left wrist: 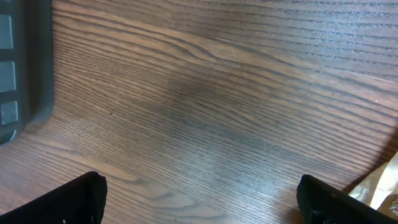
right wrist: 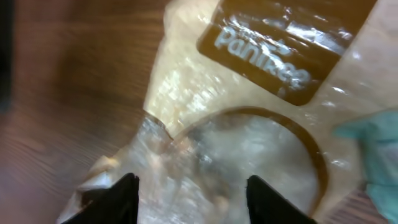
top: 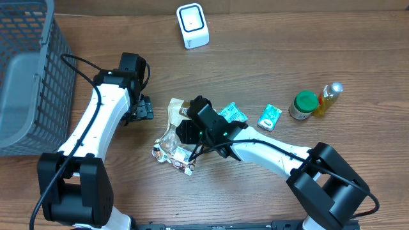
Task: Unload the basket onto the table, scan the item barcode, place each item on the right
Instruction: 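Return the right gripper to the clear bag and lower onto it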
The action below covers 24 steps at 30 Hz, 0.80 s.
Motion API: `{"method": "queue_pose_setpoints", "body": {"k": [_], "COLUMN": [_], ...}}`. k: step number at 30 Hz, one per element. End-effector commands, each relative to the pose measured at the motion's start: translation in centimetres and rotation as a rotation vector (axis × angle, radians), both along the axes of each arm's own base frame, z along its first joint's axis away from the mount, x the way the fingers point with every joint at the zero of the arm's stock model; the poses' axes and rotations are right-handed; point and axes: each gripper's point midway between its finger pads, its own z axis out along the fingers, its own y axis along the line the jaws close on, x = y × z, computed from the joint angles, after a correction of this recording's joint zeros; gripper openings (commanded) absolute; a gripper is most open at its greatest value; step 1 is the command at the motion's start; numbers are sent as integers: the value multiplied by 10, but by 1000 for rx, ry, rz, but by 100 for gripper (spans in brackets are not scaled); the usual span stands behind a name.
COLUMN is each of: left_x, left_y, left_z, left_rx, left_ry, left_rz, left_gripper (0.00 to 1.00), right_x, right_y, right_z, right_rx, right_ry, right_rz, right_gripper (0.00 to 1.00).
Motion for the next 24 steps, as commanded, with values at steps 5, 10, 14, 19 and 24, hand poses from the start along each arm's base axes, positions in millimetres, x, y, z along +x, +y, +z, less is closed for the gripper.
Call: {"method": "queue_pose_setpoints", "body": {"k": [5,10,14,19,24], "left_x": [5,5,5,5,5], "left_y": [2,2,2,2,2], "left_z": [11,11,11,11,11], "left_rx": [7,7,7,7,7], "left_ry": [-42,-42,-42,-42,-42], "left_rz": [16,16,16,16,16], "left_gripper": [100,99,100,100,99], "right_x": [43,45,25,0,-29], "right_y": [-26,-53,-61,-73,-58], "right_z": [76,67,55,40,28], "right_rx": [-100,-130,-137,-210,-140], "right_ry": [-146,-54,71,162,264], "right_rz": [1,-41,-28,-9,67], "right_gripper": [61,63,63,63,51]}}
